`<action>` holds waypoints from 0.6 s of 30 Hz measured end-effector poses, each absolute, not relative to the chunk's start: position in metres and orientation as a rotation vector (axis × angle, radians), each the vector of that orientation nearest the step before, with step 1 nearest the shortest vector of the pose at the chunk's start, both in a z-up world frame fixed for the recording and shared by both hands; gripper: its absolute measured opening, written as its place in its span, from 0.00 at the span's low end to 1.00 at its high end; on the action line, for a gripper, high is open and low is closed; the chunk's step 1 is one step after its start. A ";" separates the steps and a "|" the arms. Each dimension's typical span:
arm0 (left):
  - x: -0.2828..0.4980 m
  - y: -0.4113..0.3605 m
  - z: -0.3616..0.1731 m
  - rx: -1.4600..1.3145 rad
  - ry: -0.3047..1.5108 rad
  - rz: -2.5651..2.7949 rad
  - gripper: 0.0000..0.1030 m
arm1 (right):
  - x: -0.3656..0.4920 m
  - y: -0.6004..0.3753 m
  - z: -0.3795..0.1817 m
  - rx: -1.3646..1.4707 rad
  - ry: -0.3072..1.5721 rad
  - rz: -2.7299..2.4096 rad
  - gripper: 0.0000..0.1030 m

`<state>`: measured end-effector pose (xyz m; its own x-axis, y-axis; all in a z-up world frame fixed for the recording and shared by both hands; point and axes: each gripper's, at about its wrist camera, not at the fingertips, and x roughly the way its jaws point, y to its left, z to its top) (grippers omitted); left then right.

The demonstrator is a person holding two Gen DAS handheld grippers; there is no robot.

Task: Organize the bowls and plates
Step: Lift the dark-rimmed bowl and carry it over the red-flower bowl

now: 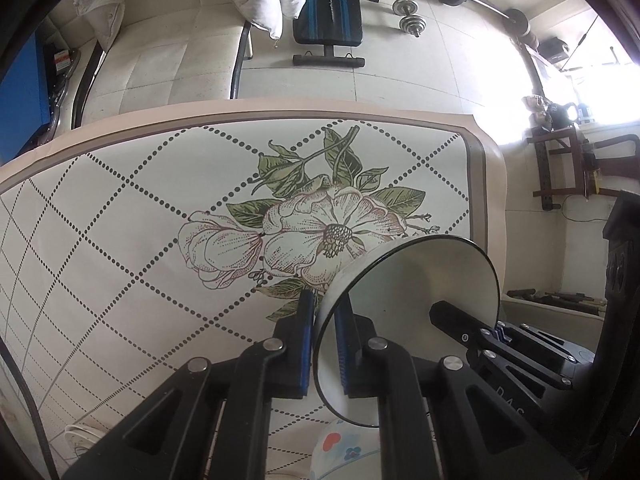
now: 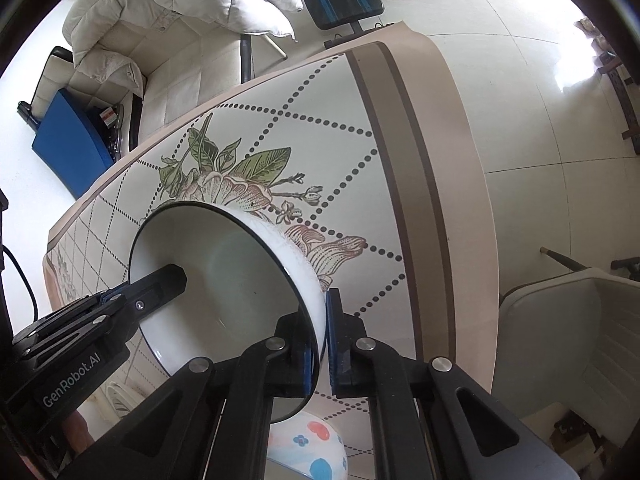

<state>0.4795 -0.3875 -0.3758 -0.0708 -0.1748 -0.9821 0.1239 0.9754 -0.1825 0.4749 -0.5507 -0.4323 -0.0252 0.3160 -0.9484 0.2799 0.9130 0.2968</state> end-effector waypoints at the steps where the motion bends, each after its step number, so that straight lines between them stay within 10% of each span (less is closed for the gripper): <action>1: 0.478 -0.387 -0.373 -0.036 1.621 -0.243 0.08 | 0.475 -0.549 -0.430 0.463 1.616 0.032 0.07; 18: 0.417 -0.349 -0.274 -0.036 1.544 -0.267 0.08 | 0.437 -0.519 -0.335 0.402 1.545 0.110 0.07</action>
